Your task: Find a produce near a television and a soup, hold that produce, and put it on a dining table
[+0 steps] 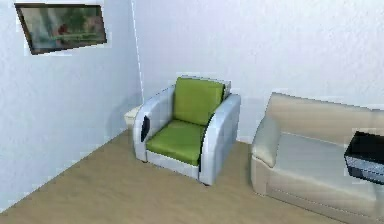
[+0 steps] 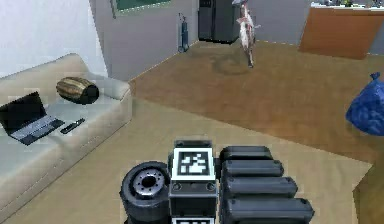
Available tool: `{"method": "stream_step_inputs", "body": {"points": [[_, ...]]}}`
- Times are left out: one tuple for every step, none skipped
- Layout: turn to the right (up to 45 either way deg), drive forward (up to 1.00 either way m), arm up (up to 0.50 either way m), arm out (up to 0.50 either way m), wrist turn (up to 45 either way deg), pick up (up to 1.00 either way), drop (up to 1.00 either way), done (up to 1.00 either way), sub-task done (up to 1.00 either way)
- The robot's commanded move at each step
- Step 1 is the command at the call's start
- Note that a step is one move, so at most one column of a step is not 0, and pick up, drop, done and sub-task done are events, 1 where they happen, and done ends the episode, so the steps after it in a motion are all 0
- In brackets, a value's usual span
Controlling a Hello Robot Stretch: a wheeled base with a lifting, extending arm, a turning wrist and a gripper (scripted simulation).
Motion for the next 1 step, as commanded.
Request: {"method": "stream_step_inputs", "body": {"points": [[45.0, 0.0, 0.0, 0.0, 0.0, 0.0, 0.0, 0.0, 0.0]]}}
